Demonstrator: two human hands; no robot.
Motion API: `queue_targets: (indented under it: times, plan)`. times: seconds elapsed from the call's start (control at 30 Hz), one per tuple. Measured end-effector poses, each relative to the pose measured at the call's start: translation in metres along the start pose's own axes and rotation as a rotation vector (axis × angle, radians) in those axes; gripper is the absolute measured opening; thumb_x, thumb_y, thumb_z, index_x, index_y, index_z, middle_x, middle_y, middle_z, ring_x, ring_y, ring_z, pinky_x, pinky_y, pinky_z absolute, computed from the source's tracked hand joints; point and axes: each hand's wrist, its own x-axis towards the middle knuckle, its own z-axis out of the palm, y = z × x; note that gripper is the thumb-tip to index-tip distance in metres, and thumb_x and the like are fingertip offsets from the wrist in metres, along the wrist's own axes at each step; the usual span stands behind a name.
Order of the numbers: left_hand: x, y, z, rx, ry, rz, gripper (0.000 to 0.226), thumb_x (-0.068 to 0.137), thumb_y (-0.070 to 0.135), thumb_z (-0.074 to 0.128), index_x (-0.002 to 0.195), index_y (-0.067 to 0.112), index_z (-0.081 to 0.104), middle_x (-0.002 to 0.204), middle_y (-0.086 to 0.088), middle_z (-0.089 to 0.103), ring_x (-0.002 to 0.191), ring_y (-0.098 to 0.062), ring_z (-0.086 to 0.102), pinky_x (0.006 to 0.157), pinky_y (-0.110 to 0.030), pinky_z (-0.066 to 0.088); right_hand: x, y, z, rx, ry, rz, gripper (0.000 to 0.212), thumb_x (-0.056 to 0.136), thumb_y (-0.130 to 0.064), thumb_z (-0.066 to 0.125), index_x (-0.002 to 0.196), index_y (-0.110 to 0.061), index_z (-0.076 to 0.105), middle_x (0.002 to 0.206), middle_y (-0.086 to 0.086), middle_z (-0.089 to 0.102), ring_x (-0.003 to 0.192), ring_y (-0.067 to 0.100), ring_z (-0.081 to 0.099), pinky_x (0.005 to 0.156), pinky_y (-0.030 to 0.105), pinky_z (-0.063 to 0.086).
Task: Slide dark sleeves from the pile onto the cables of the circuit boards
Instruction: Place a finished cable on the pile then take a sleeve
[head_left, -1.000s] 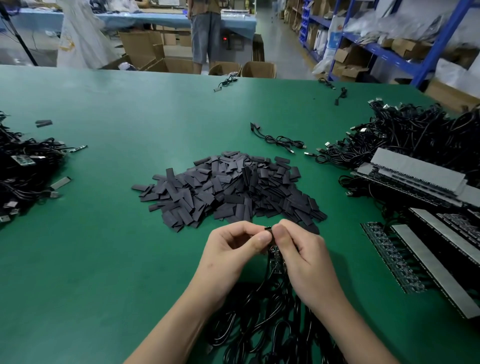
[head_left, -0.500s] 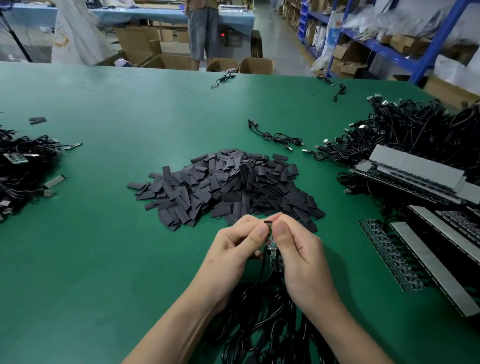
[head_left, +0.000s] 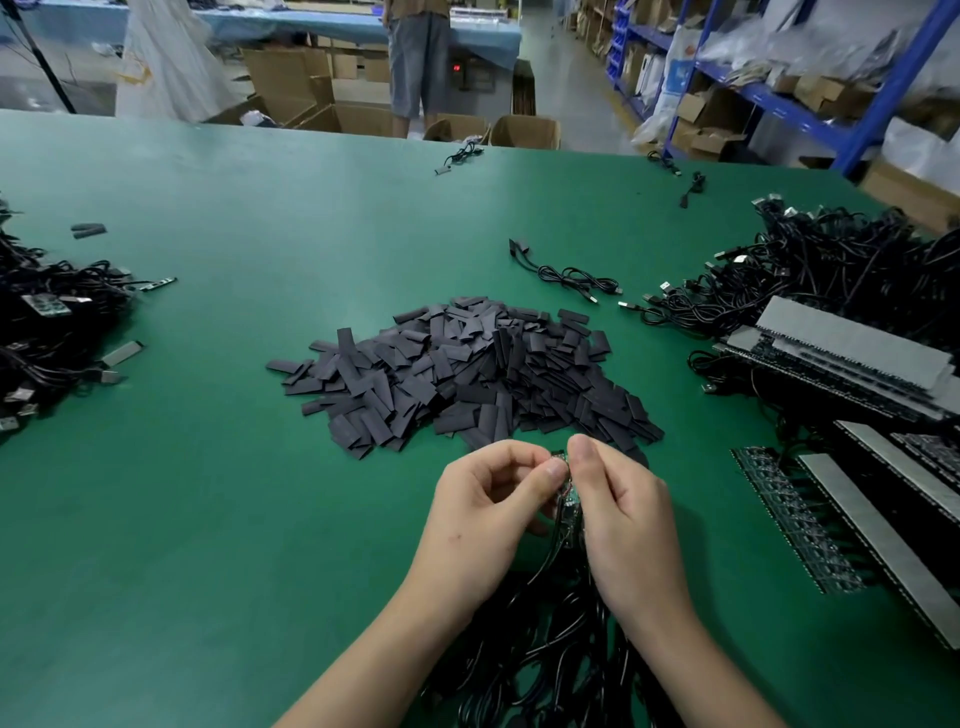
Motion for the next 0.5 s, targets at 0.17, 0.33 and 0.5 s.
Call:
queue_targets:
  times: [0.17, 0.33, 0.5]
  plan:
    - [0.000, 0.003, -0.002, 0.032, -0.025, 0.045, 0.014, 0.099, 0.018, 0.066, 0.090, 0.009, 0.071, 0.076, 0.006, 0.065, 0.072, -0.007, 0.058, 0.066, -0.021, 0.050, 0.003, -0.002, -0.005, -0.080, -0.005, -0.053, 0.044, 0.101, -0.052, 0.047, 0.066, -0.026, 0.043, 0.055, -0.012, 0.037, 0.052, 0.003, 0.033, 0.048, 0.023, 0.027]
    - [0.001, 0.005, -0.008, 0.083, -0.003, 0.072, 0.016, 0.093, 0.026, 0.068, 0.088, 0.012, 0.073, 0.074, 0.005, 0.064, 0.070, -0.008, 0.055, 0.068, -0.022, 0.048, 0.007, 0.005, -0.018, -0.117, -0.227, -0.084, 0.041, 0.102, -0.048, 0.046, 0.070, -0.023, 0.040, 0.057, -0.012, 0.035, 0.053, 0.004, 0.032, 0.049, 0.021, 0.025]
    - [0.000, 0.008, -0.007, 0.100, -0.022, 0.064, 0.016, 0.094, 0.029, 0.065, 0.082, 0.021, 0.073, 0.070, 0.012, 0.061, 0.068, -0.006, 0.053, 0.066, -0.017, 0.045, 0.010, 0.006, -0.027, -0.005, -0.379, -0.026, 0.042, 0.098, -0.059, 0.048, 0.078, -0.022, 0.051, 0.062, 0.003, 0.039, 0.059, 0.012, 0.036, 0.056, 0.043, 0.032]
